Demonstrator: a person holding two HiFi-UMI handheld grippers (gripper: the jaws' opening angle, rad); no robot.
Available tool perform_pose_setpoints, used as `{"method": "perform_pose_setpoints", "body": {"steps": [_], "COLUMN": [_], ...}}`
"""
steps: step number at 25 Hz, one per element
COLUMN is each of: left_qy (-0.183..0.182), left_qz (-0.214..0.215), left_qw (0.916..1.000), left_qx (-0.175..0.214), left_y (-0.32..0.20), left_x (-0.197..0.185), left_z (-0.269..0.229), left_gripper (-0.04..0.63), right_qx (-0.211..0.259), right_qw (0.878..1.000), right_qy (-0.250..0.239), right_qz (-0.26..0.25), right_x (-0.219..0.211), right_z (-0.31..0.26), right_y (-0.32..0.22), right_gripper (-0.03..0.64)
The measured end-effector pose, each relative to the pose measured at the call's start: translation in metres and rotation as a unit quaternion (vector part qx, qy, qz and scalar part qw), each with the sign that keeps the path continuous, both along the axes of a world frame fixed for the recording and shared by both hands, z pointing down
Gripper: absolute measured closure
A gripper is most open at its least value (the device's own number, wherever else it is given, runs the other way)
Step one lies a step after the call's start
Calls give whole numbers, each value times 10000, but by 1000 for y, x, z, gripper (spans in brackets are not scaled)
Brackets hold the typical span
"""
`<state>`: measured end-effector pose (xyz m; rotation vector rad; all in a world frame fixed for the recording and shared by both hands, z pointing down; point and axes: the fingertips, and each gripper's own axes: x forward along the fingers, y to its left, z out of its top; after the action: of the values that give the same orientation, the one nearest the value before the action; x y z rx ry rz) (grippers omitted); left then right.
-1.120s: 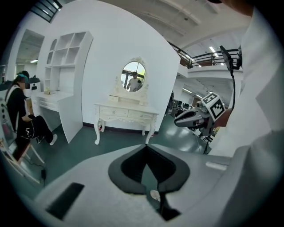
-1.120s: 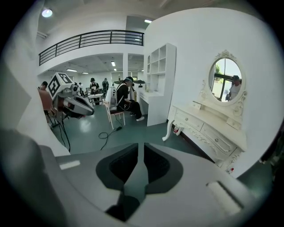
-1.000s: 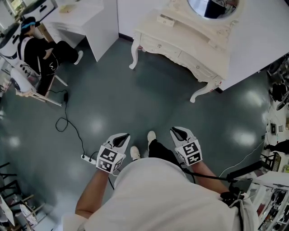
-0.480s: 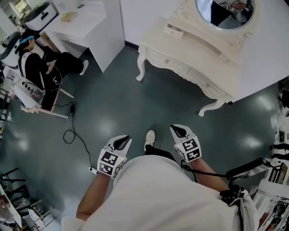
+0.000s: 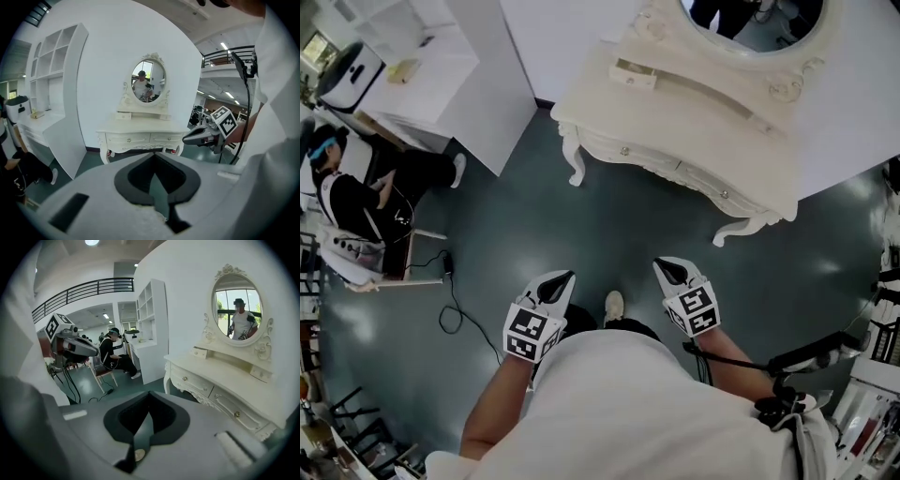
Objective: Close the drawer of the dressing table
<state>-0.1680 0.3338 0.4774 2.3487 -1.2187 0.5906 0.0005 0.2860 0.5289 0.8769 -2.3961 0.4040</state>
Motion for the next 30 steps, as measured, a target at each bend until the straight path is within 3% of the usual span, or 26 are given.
{"method": "perform_pose_setpoints", "body": {"steps": [5, 10, 21, 30], "left_qy": [-10, 119, 78, 207], "left_qz": [369, 697, 1387, 1174], "left_qw": [9993, 9974, 9903, 9929], "left_qx": [-85, -139, 1, 14], "left_y": [-50, -153, -358, -480], "left_x": [0, -3, -28, -15], "left_z": [1, 24, 22, 48], "left_gripper": [594, 594, 594, 594], "right_qx": [-134, -204, -73, -257], "right_qw": [9993, 9956, 9789, 9656], "right_qy": [65, 159, 324, 398], "right_qz": [352, 895, 2018, 2556], "right_x": [5, 13, -8, 4], "right_z": [3, 14, -26, -18], "right_y": [-28, -106, -255, -301], "right_gripper": [617, 617, 616, 617]}}
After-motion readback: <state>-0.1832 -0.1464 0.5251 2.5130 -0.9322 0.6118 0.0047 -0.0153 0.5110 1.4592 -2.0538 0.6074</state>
